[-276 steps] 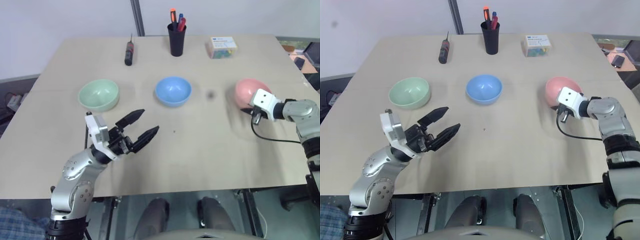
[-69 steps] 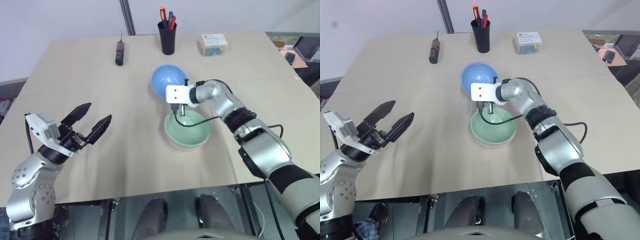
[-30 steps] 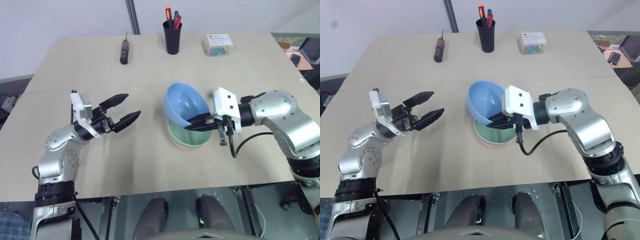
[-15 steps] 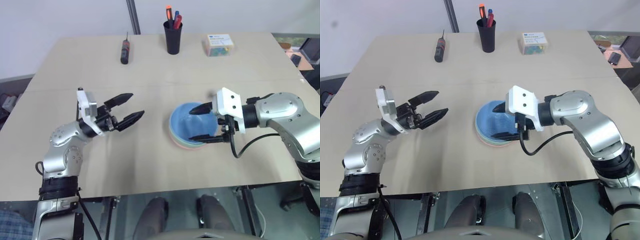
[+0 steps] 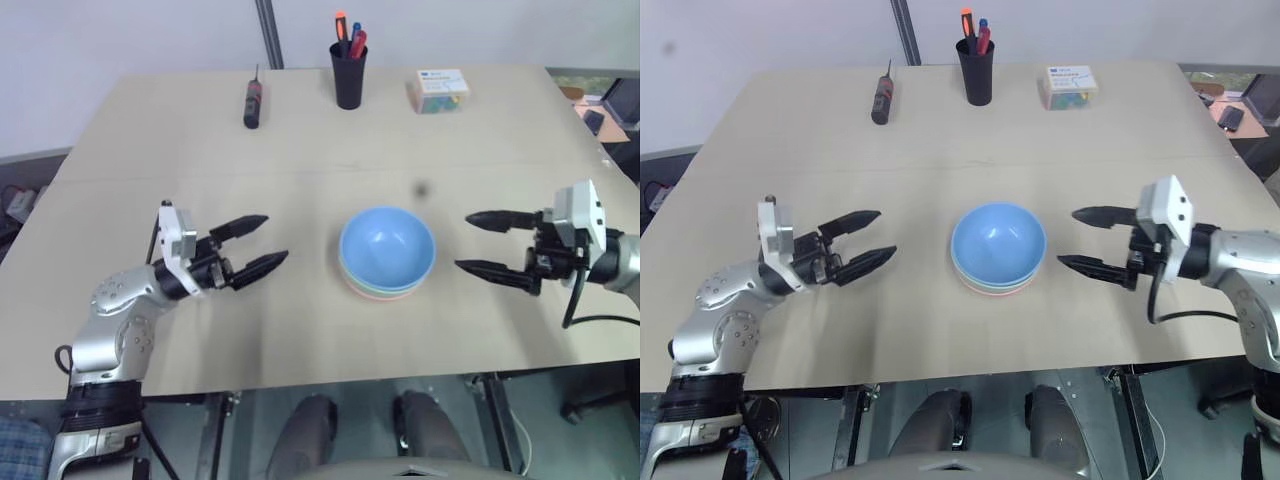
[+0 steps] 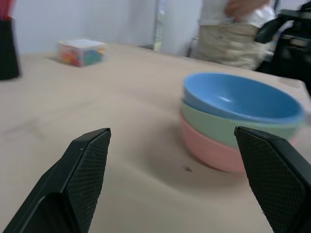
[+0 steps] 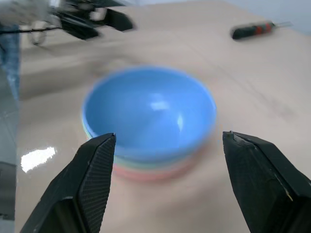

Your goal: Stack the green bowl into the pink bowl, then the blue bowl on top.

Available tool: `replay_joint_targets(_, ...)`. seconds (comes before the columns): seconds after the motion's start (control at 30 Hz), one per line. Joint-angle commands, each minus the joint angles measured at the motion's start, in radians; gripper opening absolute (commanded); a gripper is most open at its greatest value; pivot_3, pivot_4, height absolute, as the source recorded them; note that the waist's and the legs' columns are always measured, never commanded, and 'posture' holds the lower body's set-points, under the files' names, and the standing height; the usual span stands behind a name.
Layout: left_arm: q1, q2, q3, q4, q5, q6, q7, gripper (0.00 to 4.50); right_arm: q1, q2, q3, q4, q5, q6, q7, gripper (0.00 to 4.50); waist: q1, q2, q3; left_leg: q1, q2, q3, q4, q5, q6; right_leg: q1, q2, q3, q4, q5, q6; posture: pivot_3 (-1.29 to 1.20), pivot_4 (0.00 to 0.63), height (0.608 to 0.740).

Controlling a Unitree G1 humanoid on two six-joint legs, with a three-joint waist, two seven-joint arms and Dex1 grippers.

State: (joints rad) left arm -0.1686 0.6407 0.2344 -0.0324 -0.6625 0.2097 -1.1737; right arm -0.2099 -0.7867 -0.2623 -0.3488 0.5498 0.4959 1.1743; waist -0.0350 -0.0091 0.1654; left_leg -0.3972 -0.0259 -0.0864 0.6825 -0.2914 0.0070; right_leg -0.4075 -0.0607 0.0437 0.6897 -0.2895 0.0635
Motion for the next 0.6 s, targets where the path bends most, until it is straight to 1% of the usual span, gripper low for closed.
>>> replay_joint_targets(0.03,0.009,0.021,0.041,-0.041,-0.031,-0.004,-0.028,4.32,0.011,-0.025,-0.054,0.016,0.019,-0.066,0.028,3.69,-0.001,0.000,0.000,0.000,0.000,0.000,0.000,0.000,0.000,0.000,0.000,0.000,0.000,0.000,0.000,0.00,0.150,0.740)
replay_joint_targets(0.27,0.029,0.038,0.050,-0.069,-0.043,0.002,-0.049,4.32,0.029,-0.044,-0.059,0.045,0.039,-0.110,0.053,3.69,0.001,0.000,0.000,0.001,0.000,0.000,0.000,0.000,0.000,0.000,0.002,0.000,0.002,0.000,0.000,0.00,0.150,0.740)
replay_joint_targets(0.37,0.037,0.046,0.051,-0.072,-0.044,0.000,-0.066,4.32,0.049,-0.028,-0.074,0.067,0.038,-0.179,0.077,3.69,0.002,0.000,0.000,0.001,0.000,0.000,0.000,0.000,0.000,0.000,0.002,0.000,0.002,0.000,0.000,0.00,0.150,0.740)
replay_joint_targets(0.5,0.043,0.048,0.052,-0.073,-0.038,-0.011,-0.075,4.32,0.087,-0.048,-0.068,0.102,0.018,-0.234,0.114,3.69,0.003,0.000,0.000,0.000,0.000,0.000,0.001,0.000,0.000,0.000,0.002,0.000,0.001,0.000,0.000,0.00,0.150,0.740)
replay_joint_targets(0.6,0.050,0.050,0.054,-0.080,-0.037,-0.013,-0.082,4.32,0.094,-0.029,-0.073,0.135,0.019,-0.286,0.119,3.69,0.002,0.000,0.000,0.001,0.001,0.000,0.001,0.000,0.000,0.000,0.002,0.000,0.001,0.000,0.000,0.00,0.150,0.740)
